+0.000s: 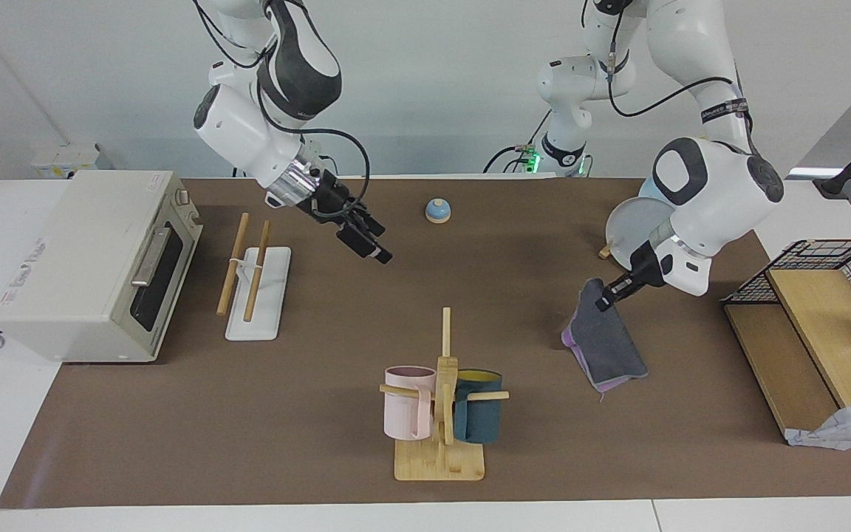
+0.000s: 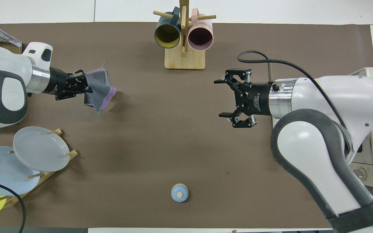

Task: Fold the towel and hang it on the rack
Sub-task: 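Lift the towel with the left gripper while the right gripper approaches it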

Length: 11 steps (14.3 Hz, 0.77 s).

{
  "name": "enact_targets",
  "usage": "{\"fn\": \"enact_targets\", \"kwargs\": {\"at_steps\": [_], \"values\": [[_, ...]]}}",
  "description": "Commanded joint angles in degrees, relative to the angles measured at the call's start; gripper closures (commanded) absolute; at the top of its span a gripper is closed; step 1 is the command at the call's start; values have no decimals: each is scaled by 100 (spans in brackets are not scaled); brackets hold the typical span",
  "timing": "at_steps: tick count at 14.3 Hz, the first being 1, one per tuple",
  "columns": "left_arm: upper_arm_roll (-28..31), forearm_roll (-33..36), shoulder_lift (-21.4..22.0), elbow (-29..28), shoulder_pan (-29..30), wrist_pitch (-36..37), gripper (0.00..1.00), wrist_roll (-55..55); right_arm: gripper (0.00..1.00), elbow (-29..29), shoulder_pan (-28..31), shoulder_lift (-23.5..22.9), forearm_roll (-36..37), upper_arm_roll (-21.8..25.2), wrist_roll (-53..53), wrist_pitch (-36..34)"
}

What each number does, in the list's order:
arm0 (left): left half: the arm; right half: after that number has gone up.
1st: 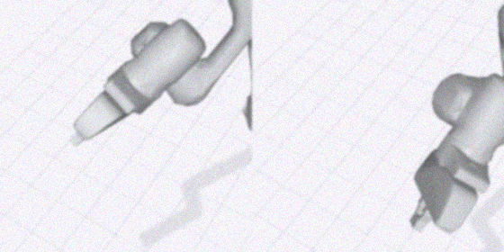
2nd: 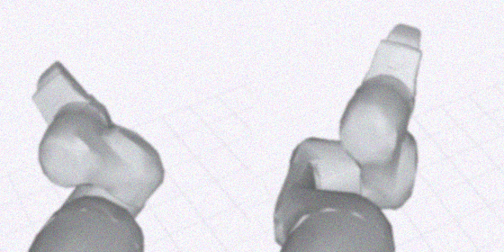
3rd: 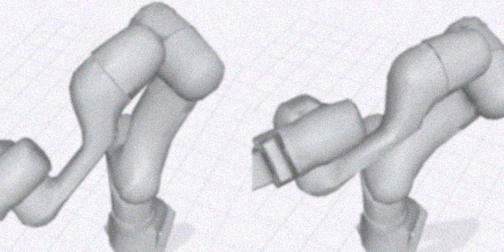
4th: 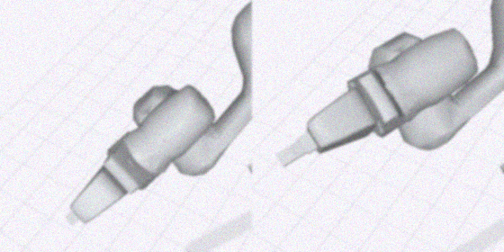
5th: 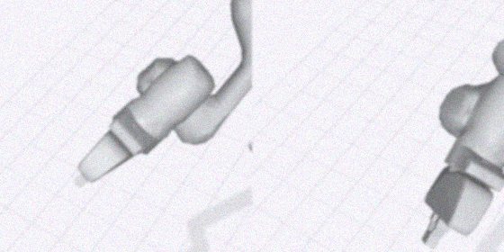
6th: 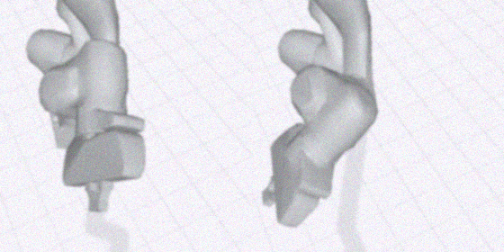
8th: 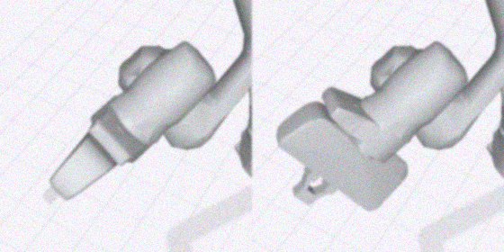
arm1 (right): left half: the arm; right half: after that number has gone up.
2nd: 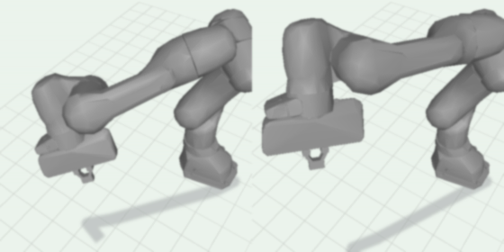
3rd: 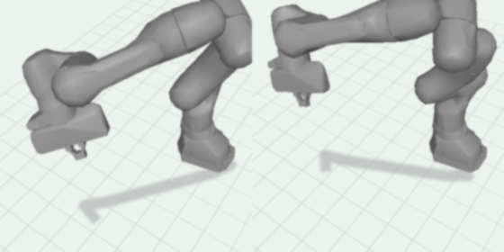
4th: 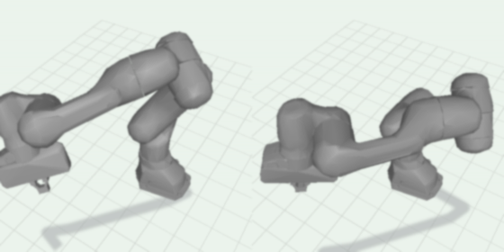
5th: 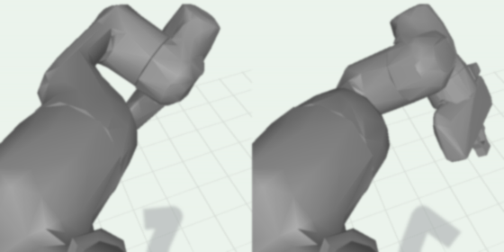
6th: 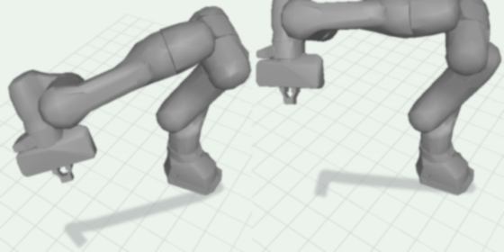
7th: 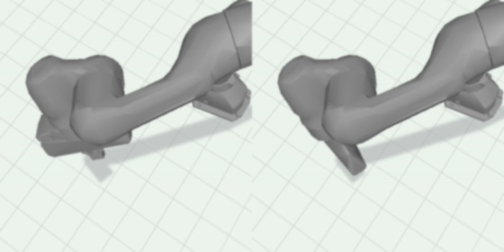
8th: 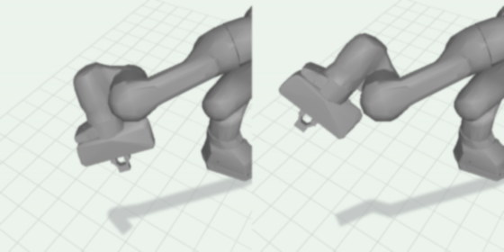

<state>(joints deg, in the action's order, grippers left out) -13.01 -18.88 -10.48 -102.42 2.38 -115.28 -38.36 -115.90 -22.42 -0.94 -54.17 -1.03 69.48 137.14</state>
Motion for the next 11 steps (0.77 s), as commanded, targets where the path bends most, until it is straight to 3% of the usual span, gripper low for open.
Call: {"fn": "enact_targets", "kwargs": {"at_steps": [1,7,9,11], "values": [[-271,156,239,187,-27,260,100,-1607,0,-56,-384,-108,-514,6,364,610],[-887,147,652,301,-27,111,100,-5246,0,6,-1088,-258,-980,-2,971,1341],[-1019,147,679,302,-36,-186,100,-6249,0,6,-1501,-328,-990,-3,1032,1928],[-1054,139,696,249,-141,-390,100,-6962,0,119,-1546,-372,-999,-11,1094,1992]]}}
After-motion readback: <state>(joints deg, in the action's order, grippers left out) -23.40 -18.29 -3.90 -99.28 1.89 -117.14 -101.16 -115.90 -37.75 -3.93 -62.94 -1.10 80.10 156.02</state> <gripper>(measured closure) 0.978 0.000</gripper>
